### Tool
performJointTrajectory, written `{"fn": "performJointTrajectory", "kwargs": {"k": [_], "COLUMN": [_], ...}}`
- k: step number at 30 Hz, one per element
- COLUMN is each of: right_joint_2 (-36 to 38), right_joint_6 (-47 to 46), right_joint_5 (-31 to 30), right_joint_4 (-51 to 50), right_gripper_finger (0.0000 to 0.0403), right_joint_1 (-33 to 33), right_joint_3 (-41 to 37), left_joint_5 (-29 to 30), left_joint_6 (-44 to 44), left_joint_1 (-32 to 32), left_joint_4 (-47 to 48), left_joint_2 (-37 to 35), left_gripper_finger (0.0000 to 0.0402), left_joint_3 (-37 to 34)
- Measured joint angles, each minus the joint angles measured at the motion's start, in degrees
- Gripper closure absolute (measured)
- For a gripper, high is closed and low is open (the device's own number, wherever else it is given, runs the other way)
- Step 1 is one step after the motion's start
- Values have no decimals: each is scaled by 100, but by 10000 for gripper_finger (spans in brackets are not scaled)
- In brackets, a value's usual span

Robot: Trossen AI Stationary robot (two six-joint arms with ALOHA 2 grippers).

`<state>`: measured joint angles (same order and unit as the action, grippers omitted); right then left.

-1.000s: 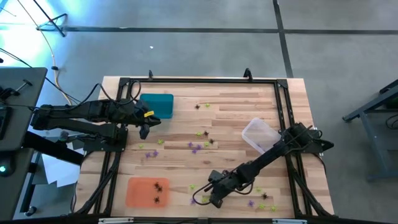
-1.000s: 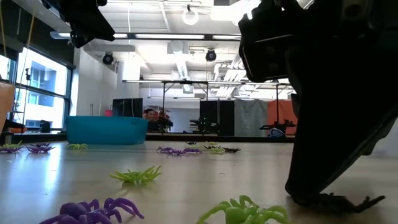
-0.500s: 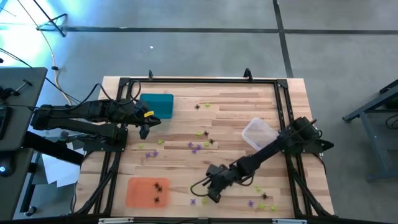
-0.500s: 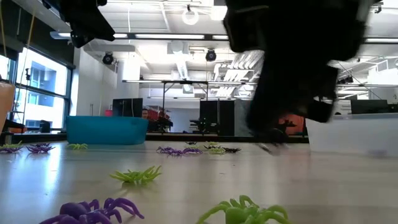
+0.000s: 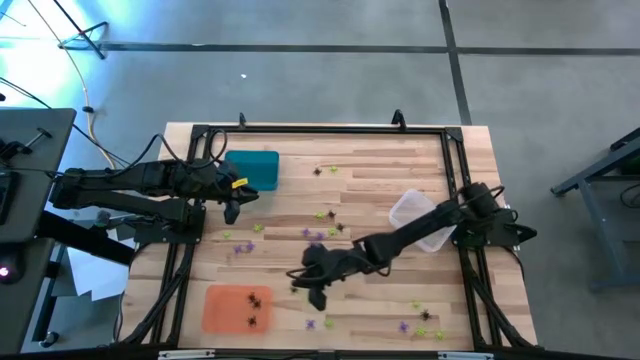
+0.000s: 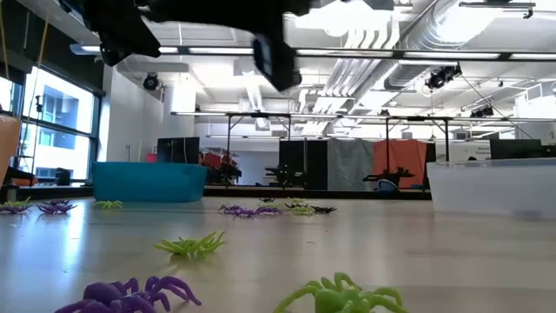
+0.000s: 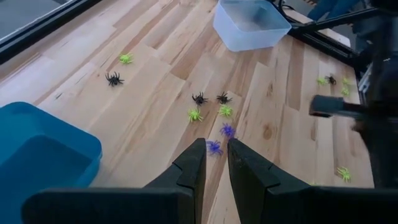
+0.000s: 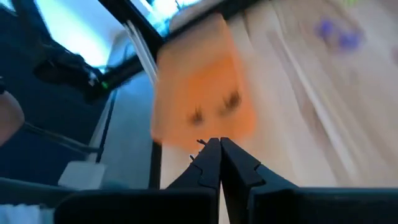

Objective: Sort Halloween decoration
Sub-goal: Put the black spider toy into the orange bin

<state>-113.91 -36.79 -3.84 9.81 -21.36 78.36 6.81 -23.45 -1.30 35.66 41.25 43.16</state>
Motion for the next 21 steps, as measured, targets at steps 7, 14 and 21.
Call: {"fn": "performJointTrajectory", "kwargs": {"k": [7,14,21], "right_joint_2": [-1118,-2342,-2939], "right_joint_6": [910,1286,1251], "right_joint_5": [161,566,645], "right_joint_4": [-38,-524,-874], "right_gripper_finger": [403,403,403], "right_joint_1": [138,248,262], "right_joint_3": [1600,3374,4038], "left_joint_5": [-6,-15,-24], "left_joint_6": [23,28,38], "left_joint_1": [0,0,0], "left_joint_4": [-40,-36,-30], "left_joint_2": [-2,-2,-2], "left_gripper_finger": [348,348,348], "left_joint_3": [0,0,0]}}
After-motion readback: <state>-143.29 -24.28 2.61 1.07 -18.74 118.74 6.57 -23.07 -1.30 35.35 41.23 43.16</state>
